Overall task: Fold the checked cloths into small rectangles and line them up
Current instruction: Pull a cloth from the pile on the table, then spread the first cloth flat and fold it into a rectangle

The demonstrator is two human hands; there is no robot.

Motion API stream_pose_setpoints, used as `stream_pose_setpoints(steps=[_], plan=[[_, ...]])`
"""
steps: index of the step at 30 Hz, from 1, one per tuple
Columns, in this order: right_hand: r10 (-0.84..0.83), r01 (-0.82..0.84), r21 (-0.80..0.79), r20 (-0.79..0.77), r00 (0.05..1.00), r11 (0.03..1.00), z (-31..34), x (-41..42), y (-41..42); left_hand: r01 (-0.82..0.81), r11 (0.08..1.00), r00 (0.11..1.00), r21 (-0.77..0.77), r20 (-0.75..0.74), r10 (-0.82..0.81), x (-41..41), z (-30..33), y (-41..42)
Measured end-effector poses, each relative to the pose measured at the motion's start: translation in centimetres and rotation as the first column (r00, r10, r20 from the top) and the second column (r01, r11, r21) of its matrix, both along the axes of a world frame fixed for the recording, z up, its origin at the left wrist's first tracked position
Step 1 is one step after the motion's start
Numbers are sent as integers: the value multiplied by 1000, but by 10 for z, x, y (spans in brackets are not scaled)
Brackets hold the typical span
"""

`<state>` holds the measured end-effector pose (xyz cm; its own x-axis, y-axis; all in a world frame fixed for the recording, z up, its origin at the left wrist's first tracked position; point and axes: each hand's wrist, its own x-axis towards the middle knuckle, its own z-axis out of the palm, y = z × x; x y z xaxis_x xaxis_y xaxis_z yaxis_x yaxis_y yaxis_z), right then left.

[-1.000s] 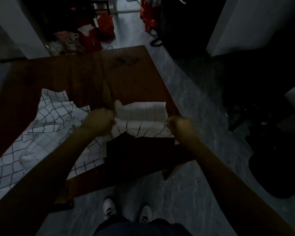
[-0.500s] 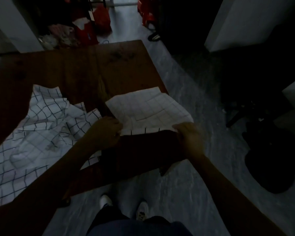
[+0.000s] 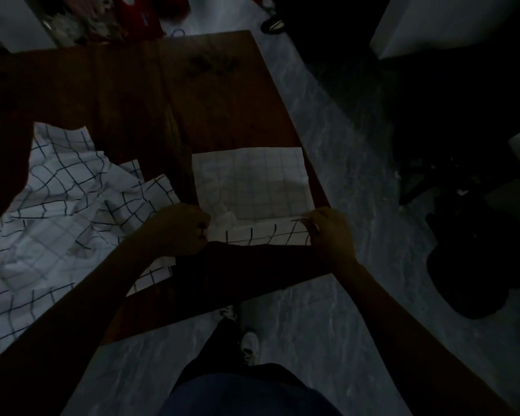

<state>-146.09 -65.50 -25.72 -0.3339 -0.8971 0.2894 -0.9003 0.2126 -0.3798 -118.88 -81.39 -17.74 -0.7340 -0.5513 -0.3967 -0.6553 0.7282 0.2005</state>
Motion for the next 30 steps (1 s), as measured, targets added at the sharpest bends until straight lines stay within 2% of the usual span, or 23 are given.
stream_pose_setpoints(steps=[2,5,11,18,23,26,28,30], plan=[[-8,9,26,-53,999,1000,7,-4,-18,-50,997,998,62,-33,52,-3,-2,-16],[-13,17,52,-71,997,999,12,-15,-48,-147,986,970,77,-182,159,-7,-11,-45],[-38,68,268,-118,992,961,3,-39,-122,-293,954,902,69,-312,299,-28,-28,-112],[-45,104,350,-172,984,931,-35,-53,-179,-469,874,821,125,-302,484,-69,-73,-155],[-194,192,182,-5,981,964,-45,-37,-195,-599,777,728,193,-272,629,-80,-98,-171],[-93,85,145,49,994,986,-44,-10,-182,-662,701,625,264,-321,711,-78,-102,-168],[25,-37,155,78,997,987,-49,4,-165,-712,676,571,191,-404,715,-79,-101,-155],[123,-137,201,81,989,970,-62,11,-150,-695,715,590,79,-505,629,-78,-99,-135]])
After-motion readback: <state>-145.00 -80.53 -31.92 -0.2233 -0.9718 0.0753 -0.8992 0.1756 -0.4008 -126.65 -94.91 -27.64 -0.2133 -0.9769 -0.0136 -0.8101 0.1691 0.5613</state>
